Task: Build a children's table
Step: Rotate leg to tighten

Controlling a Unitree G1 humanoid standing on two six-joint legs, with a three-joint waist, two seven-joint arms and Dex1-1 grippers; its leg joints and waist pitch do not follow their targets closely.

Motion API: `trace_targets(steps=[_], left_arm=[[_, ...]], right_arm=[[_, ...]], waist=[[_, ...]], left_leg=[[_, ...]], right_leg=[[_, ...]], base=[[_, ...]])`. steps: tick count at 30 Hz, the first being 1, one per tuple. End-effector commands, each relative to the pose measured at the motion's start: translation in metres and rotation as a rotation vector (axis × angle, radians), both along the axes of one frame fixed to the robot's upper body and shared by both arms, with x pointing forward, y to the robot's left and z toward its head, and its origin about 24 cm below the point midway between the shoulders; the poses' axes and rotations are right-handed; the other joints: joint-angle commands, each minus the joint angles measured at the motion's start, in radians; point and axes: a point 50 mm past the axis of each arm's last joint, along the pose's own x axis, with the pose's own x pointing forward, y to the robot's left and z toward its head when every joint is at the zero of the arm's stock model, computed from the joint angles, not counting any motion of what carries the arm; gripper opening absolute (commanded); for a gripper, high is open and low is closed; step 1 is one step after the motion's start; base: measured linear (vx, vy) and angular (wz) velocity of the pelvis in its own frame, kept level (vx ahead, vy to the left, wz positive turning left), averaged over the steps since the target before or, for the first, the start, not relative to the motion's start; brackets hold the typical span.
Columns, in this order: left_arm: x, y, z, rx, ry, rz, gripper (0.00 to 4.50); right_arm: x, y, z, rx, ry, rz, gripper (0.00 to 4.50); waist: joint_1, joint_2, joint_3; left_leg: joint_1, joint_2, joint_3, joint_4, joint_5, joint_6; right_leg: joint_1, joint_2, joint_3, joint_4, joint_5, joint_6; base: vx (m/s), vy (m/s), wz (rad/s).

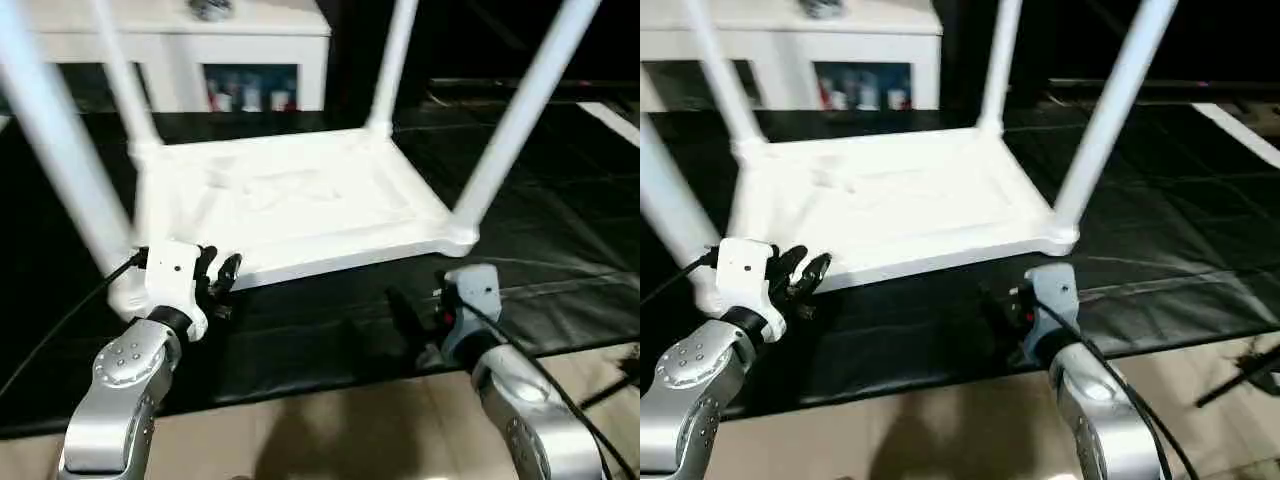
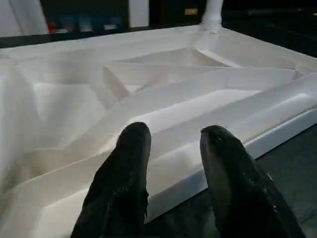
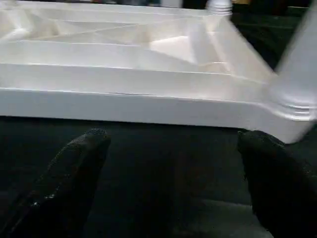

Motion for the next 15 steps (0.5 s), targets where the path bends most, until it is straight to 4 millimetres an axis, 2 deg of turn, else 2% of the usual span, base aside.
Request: trace_targets(steps=[1,2,3,5,6,7,8,9,11,14,15], left_arm=[[0.0011,-0.0028,0.0018,-0.025,-0.007,0.008,1.88],[0.0013,-0.0026,0.0013,-0.031,-0.003,0.012,1.88],[0.0014,-0.0025,0.001,-0.033,0.0,0.015,1.88],[0.0012,-0.0029,0.0005,-0.025,0.0,0.011,1.88],[0.0009,-0.0036,0.0003,-0.027,-0.002,0.008,1.88],[0.0009,-0.0037,0.0002,-0.027,-0.002,0.008,1.88],[0.0008,-0.004,0.0002,-0.028,-0.002,0.007,1.88],[0.0008,-0.0047,0.0004,-0.034,-0.004,0.007,1.88],[0.0008,-0.0049,0.0004,-0.035,-0.005,0.008,1.88],[0.0012,-0.0046,0.0019,-0.02,-0.02,0.005,1.88],[0.0015,-0.0049,0.0034,-0.024,-0.029,-0.002,1.88]], right_arm=[[0.002,-0.0064,0.0024,-0.02,0.0,-0.025,4.5],[0.0018,-0.0063,0.0029,-0.02,-0.002,-0.025,4.5],[0.0016,-0.0062,0.0032,-0.02,-0.003,-0.026,4.5],[0.0006,-0.0049,0.0044,-0.005,-0.008,-0.016,4.5],[0.0003,-0.0047,0.0049,-0.008,-0.01,-0.012,4.5],[0.0002,-0.0047,0.0049,-0.008,-0.01,-0.012,4.5],[0.0003,-0.0048,0.0049,-0.011,-0.01,-0.012,4.5],[0.0004,-0.0051,0.0049,-0.014,-0.01,-0.011,4.5],[0.0004,-0.0051,0.0049,-0.014,-0.01,-0.01,4.5],[0.001,-0.0046,0.006,-0.015,-0.015,0.001,4.5],[0.0011,-0.004,0.0065,-0.008,-0.015,0.006,4.5]], waist=[[-0.007,0.019,-0.05],[0.006,-0.007,-0.052],[0.027,-0.016,-0.048],[0.032,-0.016,-0.05],[0.035,-0.011,-0.054],[0.039,-0.004,-0.051],[0.04,-0.002,-0.049],[0.044,0.002,-0.05],[0.044,0.003,-0.049],[0.047,0.007,-0.047],[0.047,0.005,-0.046]], left_leg=[[0.018,0.081,-0.027,-0.103,-0.087,0.176],[-0.009,0.013,0.026,-0.057,-0.055,0.207],[-0.015,0.008,0.032,-0.049,-0.03,0.174],[-0.018,0.017,0.03,-0.065,-0.005,0.13],[-0.009,0.037,0.021,-0.082,0.019,0.095],[-0.004,0.049,0.017,-0.091,0.019,0.081],[-0.003,0.054,0.015,-0.094,0.008,0.075],[0.005,0.062,0.014,-0.097,0.001,0.05],[0.012,0.068,0.011,-0.101,-0.004,0.028],[0.018,0.07,0.011,-0.105,-0.031,0.008],[0.02,0.071,0.011,-0.107,-0.05,0.001]], right_leg=[[0.014,-0.071,0.025,-0.051,0.111,-0.338],[0.036,-0.088,0.042,-0.082,0.135,-0.39],[0.041,-0.11,0.051,-0.094,0.046,-0.336],[0.04,-0.093,0.047,-0.086,-0.011,-0.243],[0.037,-0.078,0.048,-0.067,0.03,-0.155],[0.034,-0.077,0.047,-0.059,0.062,-0.142],[0.034,-0.077,0.046,-0.058,0.07,-0.14],[0.033,-0.071,0.044,-0.053,0.086,-0.145],[0.033,-0.069,0.045,-0.046,0.138,-0.161],[0.033,-0.07,0.046,-0.044,0.147,-0.18],[0.033,-0.07,0.047,-0.046,0.132,-0.182]], base=[[0.042,-0.151,0.02],[0.036,-0.147,0.07],[0.036,-0.147,0.07],[0.022,-0.127,0.02],[0.019,-0.114,0.0],[0.018,-0.071,-0.01],[0.0,0.0,0.0],[0.0,0.0,0.0],[0.0,0.0,0.0],[0.0,0.0,0.0],[0.0,0.0,0.0]])
